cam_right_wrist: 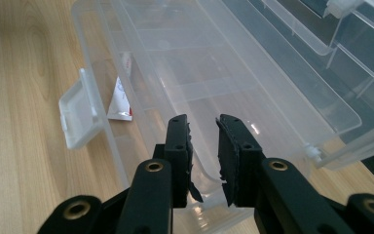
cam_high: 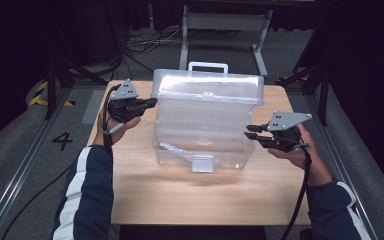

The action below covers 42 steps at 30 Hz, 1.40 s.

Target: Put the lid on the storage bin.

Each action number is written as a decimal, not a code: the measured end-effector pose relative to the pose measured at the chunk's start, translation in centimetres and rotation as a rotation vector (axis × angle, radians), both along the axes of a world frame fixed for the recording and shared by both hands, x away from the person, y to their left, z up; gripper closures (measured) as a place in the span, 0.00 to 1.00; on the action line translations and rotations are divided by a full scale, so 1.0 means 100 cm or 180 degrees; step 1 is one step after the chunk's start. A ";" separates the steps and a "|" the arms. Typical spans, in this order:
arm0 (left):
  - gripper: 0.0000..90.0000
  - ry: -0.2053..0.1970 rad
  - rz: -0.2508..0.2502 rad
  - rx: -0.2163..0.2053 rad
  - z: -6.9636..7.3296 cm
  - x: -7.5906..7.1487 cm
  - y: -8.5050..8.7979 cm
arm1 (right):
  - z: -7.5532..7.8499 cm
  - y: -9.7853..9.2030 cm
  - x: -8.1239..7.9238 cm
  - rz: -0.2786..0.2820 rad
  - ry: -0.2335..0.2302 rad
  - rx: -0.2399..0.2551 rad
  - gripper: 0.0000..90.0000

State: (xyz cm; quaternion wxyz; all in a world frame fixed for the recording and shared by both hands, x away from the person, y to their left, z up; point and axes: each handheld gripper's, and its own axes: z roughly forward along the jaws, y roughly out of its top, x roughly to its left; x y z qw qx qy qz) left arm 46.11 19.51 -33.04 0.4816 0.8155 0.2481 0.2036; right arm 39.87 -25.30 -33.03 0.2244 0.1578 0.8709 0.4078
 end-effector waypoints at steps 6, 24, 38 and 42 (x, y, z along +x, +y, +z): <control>1.00 -0.0019 -0.0045 0.0055 -0.002 -0.006 0.000 | 0.002 -0.009 0.000 -0.0123 -0.0034 0.0019 0.82; 1.00 0.0065 -0.0087 0.0205 -0.026 -0.029 0.004 | -0.006 -0.025 0.004 -0.0314 0.0075 0.0037 0.82; 1.00 0.0097 -0.0087 0.0269 -0.035 -0.036 0.006 | -0.016 -0.034 0.007 -0.0458 0.0141 0.0035 0.79; 1.00 0.0120 -0.0103 0.0290 -0.039 -0.038 0.006 | -0.018 -0.034 0.008 -0.0498 0.0128 0.0033 0.77</control>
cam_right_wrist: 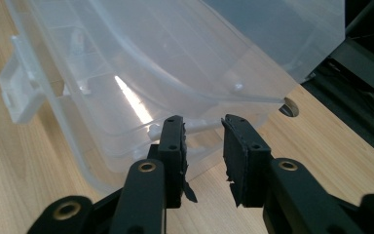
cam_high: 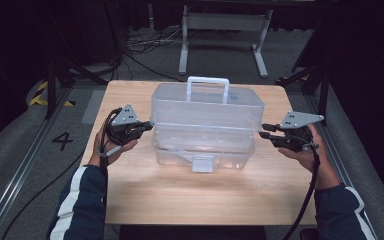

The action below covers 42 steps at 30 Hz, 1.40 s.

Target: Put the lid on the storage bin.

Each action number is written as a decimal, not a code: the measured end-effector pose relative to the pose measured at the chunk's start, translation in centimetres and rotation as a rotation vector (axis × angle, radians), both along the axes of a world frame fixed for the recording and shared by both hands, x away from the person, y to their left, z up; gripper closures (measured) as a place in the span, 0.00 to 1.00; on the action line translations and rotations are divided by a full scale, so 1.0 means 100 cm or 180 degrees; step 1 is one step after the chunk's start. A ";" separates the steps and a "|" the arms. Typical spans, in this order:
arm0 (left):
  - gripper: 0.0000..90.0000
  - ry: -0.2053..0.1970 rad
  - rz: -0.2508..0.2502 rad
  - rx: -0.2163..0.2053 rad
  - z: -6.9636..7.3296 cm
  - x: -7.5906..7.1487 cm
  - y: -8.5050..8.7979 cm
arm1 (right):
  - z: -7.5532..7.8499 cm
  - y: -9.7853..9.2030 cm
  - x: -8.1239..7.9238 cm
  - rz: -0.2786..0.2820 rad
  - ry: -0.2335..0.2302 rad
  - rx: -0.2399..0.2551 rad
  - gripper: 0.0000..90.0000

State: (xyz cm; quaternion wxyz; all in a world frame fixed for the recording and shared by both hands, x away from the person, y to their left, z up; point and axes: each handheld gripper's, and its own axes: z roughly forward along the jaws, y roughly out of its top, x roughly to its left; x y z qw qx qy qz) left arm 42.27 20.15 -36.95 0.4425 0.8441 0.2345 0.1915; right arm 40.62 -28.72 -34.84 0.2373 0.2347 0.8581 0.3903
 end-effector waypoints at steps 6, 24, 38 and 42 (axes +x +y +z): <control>1.00 0.0006 -0.0005 0.0018 -0.003 0.000 0.000 | -0.005 -0.003 0.006 -0.0087 0.0026 0.0018 0.75; 1.00 0.0049 0.0019 0.0107 -0.011 -0.007 0.000 | -0.014 0.001 0.003 -0.0085 0.0099 -0.0087 0.67; 1.00 0.0081 0.0056 0.0183 -0.019 -0.010 -0.001 | -0.023 -0.001 0.004 -0.0141 0.0129 -0.0145 0.63; 1.00 0.0079 0.0058 0.0219 -0.020 -0.011 -0.001 | -0.023 -0.002 0.004 -0.0124 0.0151 -0.0147 0.63</control>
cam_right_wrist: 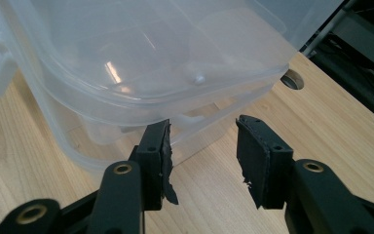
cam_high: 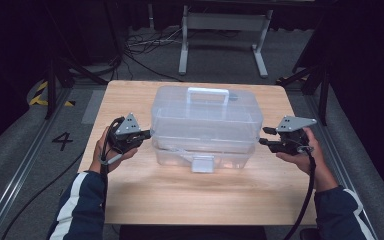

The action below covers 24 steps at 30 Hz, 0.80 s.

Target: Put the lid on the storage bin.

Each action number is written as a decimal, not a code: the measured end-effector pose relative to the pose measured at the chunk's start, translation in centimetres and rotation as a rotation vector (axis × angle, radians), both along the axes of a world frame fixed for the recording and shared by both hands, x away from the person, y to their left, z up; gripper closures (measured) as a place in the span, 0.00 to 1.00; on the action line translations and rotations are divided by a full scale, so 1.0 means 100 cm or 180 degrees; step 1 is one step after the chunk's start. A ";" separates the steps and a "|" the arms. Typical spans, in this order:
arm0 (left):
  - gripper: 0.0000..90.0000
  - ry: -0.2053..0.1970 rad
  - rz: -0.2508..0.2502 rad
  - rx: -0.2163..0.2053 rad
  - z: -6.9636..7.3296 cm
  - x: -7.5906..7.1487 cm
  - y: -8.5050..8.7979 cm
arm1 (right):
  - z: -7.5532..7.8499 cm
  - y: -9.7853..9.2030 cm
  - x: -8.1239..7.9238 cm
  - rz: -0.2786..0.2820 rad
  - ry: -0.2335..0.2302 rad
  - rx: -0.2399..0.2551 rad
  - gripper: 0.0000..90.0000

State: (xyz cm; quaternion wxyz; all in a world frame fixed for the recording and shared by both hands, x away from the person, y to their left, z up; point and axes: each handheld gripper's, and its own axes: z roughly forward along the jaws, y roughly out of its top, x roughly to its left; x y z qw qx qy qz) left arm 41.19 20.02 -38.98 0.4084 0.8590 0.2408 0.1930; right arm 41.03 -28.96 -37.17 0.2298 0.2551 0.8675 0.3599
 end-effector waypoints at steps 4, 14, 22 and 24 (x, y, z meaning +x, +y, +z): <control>1.00 -0.0004 0.0009 0.0027 -0.002 -0.001 0.000 | -0.001 -0.002 0.000 -0.0008 0.0003 -0.0007 0.63; 1.00 0.0022 0.0023 0.0104 -0.009 -0.002 -0.001 | -0.003 -0.005 -0.003 -0.0016 0.0024 0.0035 0.63; 1.00 0.0077 0.0038 0.0182 -0.016 -0.003 -0.001 | -0.005 -0.003 -0.005 0.0002 0.0043 0.0015 0.62; 1.00 0.0073 0.0065 0.0182 -0.017 -0.004 0.000 | -0.006 -0.002 -0.005 0.0004 0.0052 0.0016 0.62</control>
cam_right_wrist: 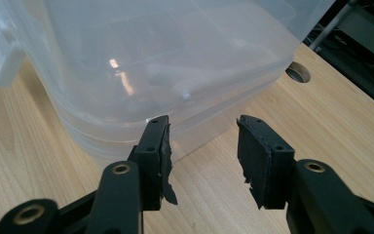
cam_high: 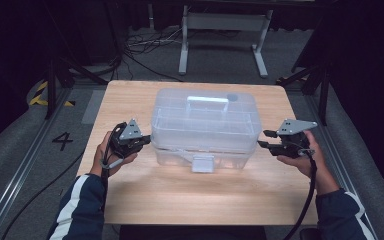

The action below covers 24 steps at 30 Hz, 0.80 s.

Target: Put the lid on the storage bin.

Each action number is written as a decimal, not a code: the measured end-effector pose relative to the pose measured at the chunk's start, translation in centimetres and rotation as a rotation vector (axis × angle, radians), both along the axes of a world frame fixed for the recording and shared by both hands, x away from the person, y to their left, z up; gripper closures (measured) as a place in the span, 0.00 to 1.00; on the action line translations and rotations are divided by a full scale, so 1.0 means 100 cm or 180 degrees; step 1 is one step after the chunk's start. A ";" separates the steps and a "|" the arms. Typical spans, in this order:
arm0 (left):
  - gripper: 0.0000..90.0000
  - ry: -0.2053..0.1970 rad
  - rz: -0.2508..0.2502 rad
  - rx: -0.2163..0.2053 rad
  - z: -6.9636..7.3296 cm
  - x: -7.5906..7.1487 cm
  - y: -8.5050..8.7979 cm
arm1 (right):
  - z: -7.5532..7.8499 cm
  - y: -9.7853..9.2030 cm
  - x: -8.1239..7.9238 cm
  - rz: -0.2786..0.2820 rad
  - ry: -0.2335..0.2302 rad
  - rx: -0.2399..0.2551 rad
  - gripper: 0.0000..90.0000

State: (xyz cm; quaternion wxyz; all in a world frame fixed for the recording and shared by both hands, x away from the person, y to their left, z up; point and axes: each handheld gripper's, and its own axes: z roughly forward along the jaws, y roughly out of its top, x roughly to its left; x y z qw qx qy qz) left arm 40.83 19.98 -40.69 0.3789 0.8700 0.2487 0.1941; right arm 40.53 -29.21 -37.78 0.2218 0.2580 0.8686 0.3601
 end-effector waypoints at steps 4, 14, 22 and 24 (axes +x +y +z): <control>1.00 0.0018 0.0009 0.0044 -0.003 0.000 0.002 | -0.001 0.002 0.000 0.0018 0.0004 -0.0021 0.62; 1.00 0.0027 0.0011 0.0057 -0.006 -0.001 0.003 | -0.005 0.005 -0.001 0.0012 0.0007 -0.0116 0.61; 0.98 0.0001 -0.0016 0.0093 -0.005 -0.003 0.004 | -0.005 0.005 -0.003 0.0036 -0.0004 -0.0171 0.59; 0.97 0.0007 -0.0023 0.0128 -0.006 -0.004 0.004 | -0.005 0.004 -0.004 0.0031 -0.0012 -0.0206 0.59</control>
